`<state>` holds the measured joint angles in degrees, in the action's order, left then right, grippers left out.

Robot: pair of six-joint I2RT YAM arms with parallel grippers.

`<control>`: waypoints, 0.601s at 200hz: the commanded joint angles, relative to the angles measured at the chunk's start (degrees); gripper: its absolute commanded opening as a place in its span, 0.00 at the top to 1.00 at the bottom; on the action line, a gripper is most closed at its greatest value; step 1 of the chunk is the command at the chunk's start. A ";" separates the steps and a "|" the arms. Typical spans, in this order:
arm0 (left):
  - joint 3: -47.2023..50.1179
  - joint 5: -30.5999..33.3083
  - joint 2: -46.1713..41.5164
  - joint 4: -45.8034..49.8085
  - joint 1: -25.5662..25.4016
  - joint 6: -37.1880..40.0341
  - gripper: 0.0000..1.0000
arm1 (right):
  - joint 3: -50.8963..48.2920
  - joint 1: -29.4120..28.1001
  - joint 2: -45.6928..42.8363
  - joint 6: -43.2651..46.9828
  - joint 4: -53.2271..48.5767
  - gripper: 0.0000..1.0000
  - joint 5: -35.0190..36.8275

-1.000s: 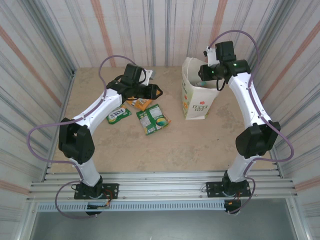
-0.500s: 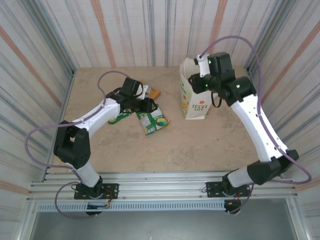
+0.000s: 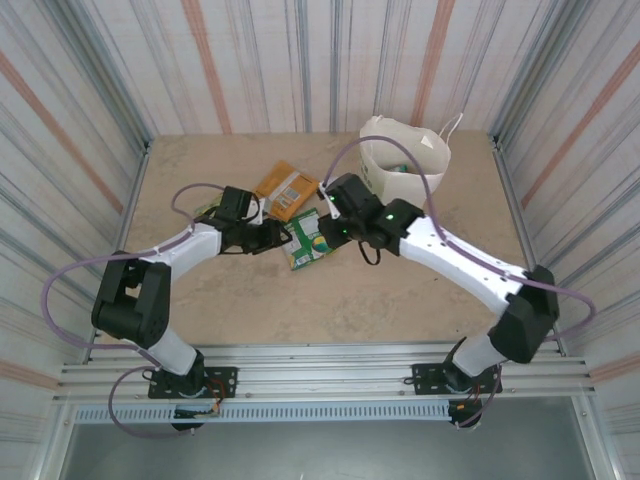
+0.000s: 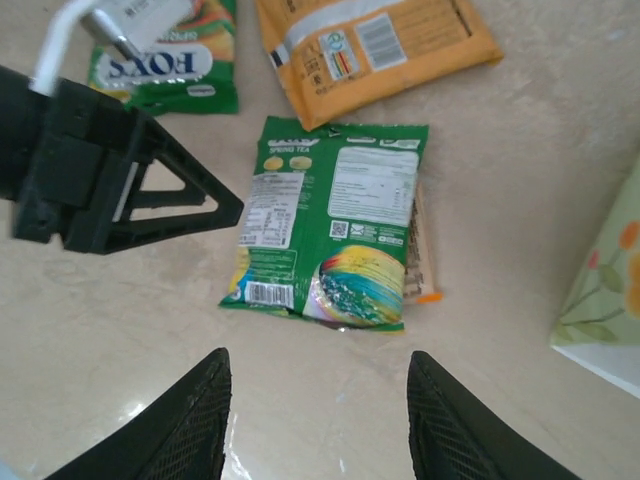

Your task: Place the snacks into the paper bag

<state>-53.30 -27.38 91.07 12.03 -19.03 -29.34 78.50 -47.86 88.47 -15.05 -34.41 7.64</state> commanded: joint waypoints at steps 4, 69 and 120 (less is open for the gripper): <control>1.68 -2.30 0.13 -4.93 1.00 -2.65 0.44 | 0.11 -0.68 6.11 -2.62 3.92 0.52 2.03; 3.43 -2.07 3.21 -7.17 2.17 -2.79 0.44 | 3.42 -0.73 19.32 -1.54 6.03 0.54 4.16; 3.57 -2.95 6.75 -8.86 2.37 -2.48 0.44 | 4.09 -0.27 25.41 -2.43 7.17 0.57 5.21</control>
<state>-50.11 -28.99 95.85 4.64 -16.95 -31.81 80.82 -48.16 110.98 -16.10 -28.10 10.96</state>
